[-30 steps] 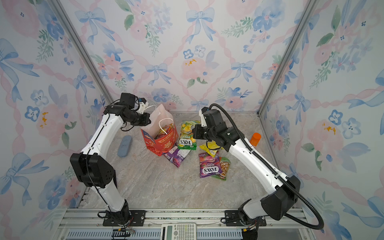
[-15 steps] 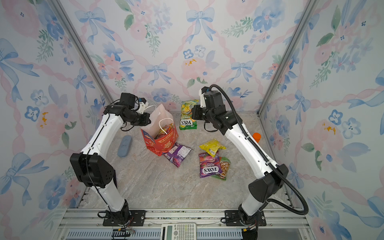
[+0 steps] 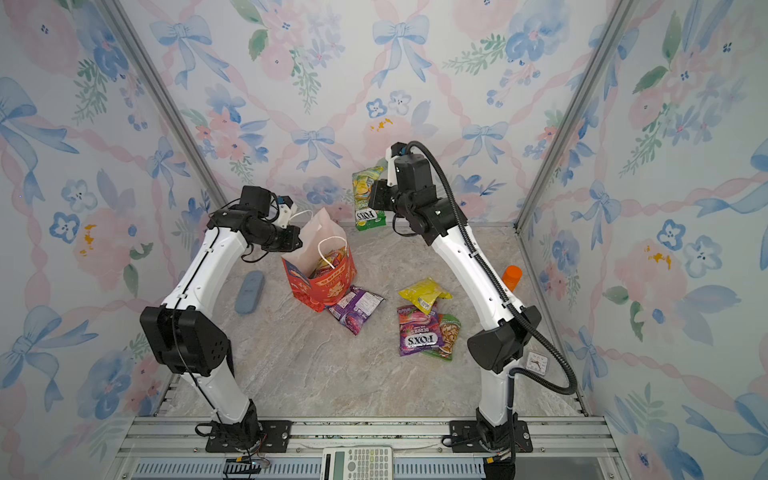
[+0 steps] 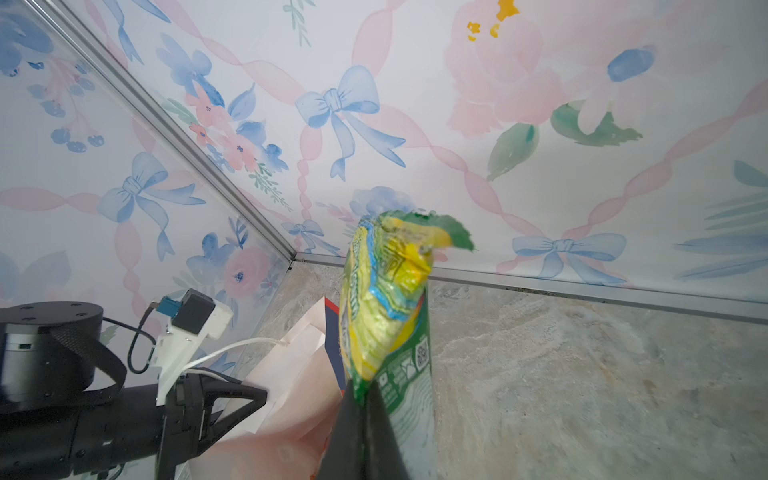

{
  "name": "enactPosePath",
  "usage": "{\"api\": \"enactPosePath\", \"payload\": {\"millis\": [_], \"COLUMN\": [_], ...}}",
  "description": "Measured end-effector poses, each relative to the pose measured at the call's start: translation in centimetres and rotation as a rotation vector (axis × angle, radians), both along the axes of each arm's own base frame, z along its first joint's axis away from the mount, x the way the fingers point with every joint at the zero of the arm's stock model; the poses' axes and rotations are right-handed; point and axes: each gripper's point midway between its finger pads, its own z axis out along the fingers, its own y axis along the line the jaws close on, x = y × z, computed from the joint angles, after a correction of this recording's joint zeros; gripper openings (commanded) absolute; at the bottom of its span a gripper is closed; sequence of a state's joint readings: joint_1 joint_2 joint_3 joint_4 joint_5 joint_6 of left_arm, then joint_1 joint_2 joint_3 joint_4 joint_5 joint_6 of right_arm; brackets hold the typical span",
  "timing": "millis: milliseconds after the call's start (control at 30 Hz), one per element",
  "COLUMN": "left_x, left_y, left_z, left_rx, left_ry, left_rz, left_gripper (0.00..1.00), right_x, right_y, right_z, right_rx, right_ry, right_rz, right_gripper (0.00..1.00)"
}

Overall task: Place the snacks into the paper bag
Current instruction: 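Carry the green Fox's packet over the bag opening beside the left gripper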

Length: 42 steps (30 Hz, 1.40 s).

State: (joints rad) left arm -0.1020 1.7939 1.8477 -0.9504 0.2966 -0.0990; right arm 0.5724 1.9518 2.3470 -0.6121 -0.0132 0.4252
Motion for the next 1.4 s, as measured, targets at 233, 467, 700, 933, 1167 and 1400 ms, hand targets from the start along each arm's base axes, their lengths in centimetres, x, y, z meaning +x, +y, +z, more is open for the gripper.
{"api": "enactPosePath", "payload": {"millis": [233,467,700,933,1167,1400], "left_x": [0.0,0.0,0.0,0.0,0.1,0.1], "left_y": [0.0,0.0,0.0,0.1,0.4,0.4], "left_z": [0.0,0.0,0.0,0.0,0.0,0.1], "left_rx": [0.0,0.0,0.0,-0.003,-0.007,-0.006], "left_ry": [0.0,0.0,0.0,0.0,0.0,-0.001], "left_rz": [0.0,0.0,0.0,0.001,0.007,0.008], "left_gripper": [0.0,0.0,0.0,0.0,0.0,0.0], "right_x": [-0.3,-2.1,-3.5,-3.2,-3.5,-3.6], "right_y": [2.4,4.9,8.5,11.1,12.8,14.4], "right_z": [1.3,1.4,0.7,-2.4,-4.5,-8.7], "right_rx": [0.02,0.038,0.069,0.073,0.085,0.081], "right_ry": [-0.03,-0.025,-0.016,0.045,0.081,0.142], "right_rz": [0.038,0.088,0.144,0.159,0.169,0.155], "right_gripper": [0.0,0.0,0.0,0.0,0.0,0.0]}}
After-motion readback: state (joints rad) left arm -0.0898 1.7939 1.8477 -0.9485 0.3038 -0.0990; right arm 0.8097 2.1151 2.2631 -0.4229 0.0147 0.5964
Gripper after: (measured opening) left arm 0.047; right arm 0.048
